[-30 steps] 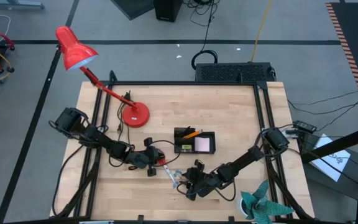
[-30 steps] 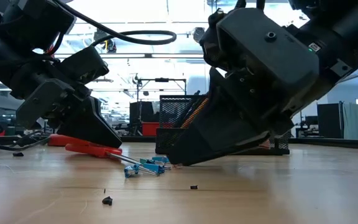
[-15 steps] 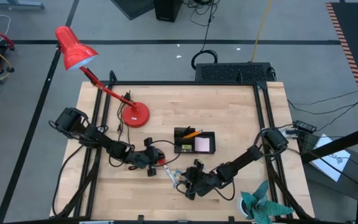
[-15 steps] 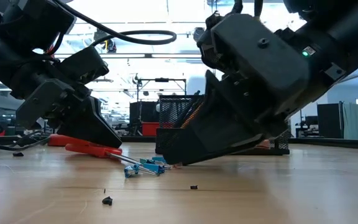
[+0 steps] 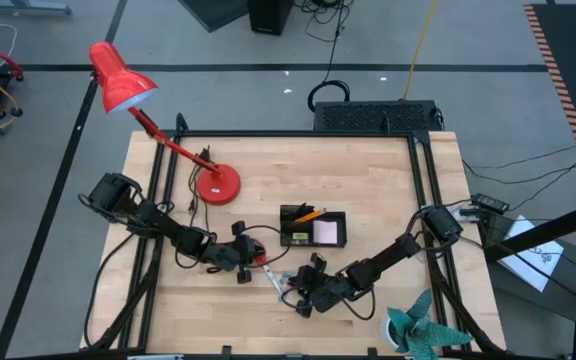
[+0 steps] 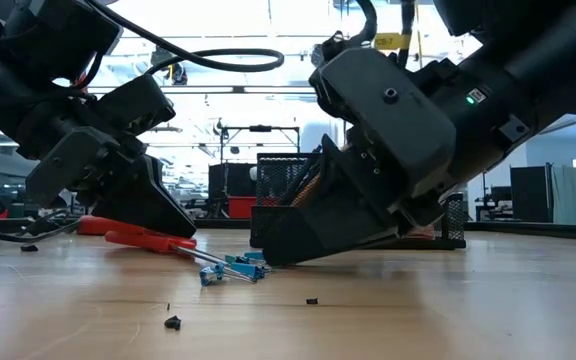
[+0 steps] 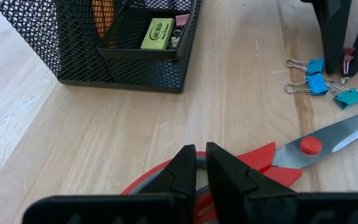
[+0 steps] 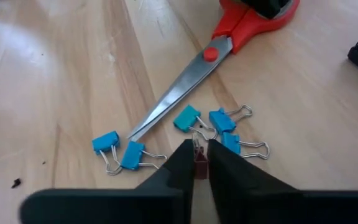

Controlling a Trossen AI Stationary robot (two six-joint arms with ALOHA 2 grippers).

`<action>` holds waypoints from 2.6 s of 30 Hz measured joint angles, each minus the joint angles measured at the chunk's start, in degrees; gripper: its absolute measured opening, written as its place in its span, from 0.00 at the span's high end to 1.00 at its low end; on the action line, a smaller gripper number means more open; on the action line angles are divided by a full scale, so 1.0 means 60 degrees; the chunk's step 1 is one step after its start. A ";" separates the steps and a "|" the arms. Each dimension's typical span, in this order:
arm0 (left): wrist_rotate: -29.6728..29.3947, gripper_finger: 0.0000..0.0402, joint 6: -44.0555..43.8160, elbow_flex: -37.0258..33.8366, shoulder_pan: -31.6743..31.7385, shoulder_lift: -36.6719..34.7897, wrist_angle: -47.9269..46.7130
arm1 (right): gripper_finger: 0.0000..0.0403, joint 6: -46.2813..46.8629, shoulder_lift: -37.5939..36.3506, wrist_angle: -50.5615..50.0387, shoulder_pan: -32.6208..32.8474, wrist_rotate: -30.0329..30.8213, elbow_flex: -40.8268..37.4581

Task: Pick and place office supplies into organizer
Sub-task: Put the pink binder clip into the black desk organizer, then put the blue binder clip into the black desk organizer

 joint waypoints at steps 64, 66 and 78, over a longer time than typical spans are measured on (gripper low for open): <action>-0.0006 0.88 0.0041 0.0004 0.0000 -0.0002 -0.0058 | 0.78 -0.3471 -0.2444 -0.2436 -0.2056 -0.0142 -0.0020; -0.0006 0.88 0.0041 0.0004 0.0000 0.0001 -0.0059 | 0.79 -0.3598 -0.2444 -0.2123 -0.1817 -0.0140 -0.0020; -0.0006 0.88 0.0041 0.0000 0.0000 0.0001 0.0059 | 0.76 -0.3558 -0.1879 -0.1988 0.0028 -0.0388 -0.0013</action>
